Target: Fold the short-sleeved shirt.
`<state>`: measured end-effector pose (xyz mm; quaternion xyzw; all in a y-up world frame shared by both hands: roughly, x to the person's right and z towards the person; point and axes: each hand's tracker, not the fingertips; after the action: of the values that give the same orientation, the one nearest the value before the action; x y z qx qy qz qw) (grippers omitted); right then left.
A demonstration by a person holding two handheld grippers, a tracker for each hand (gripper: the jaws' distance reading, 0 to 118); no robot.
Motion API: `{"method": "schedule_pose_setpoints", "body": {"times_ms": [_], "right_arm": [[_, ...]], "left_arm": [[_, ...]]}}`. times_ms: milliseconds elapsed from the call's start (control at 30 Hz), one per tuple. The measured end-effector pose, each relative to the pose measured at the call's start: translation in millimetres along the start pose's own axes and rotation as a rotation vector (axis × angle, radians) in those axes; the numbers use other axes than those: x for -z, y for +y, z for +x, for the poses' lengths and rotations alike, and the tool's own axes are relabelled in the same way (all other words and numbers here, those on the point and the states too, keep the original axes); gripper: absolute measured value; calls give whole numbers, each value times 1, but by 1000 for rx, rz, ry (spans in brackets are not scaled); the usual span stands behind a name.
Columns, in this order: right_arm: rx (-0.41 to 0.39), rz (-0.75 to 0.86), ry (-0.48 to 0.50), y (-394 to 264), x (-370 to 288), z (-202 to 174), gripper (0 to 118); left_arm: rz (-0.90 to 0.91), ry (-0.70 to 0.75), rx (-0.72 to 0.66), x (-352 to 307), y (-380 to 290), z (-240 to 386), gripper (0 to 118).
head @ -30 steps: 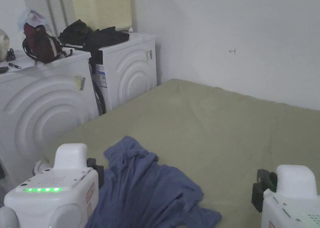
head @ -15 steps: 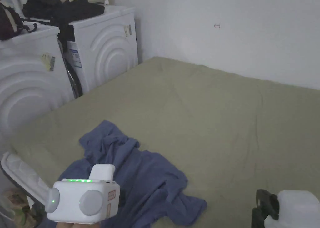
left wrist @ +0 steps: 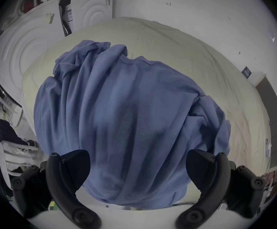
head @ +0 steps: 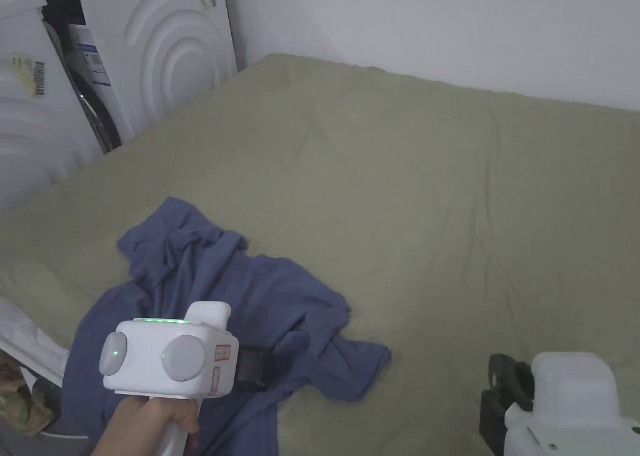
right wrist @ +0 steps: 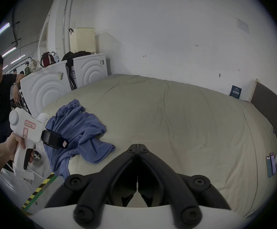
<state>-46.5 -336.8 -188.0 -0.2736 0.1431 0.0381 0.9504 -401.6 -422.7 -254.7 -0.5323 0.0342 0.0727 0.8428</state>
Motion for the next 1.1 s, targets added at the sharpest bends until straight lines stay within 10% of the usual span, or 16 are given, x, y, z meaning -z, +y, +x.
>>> {"method": "schedule_pose_setpoints", "body": {"times_ms": [167, 233, 633, 1100], "right_arm": [[-9, -9, -9, -2, -7, 4, 1], [2, -13, -8, -2, -10, 8, 1], [26, 24, -118, -6, -71, 59, 1], [173, 15, -329, -31, -118, 163, 1]], "left_arm": [[-2, 19, 38, 1, 3, 5, 69], [88, 24, 41, -12, 6, 6, 2], [142, -127, 36, -23, 63, 47, 2], [193, -439, 370, -23, 121, 358, 2]]}}
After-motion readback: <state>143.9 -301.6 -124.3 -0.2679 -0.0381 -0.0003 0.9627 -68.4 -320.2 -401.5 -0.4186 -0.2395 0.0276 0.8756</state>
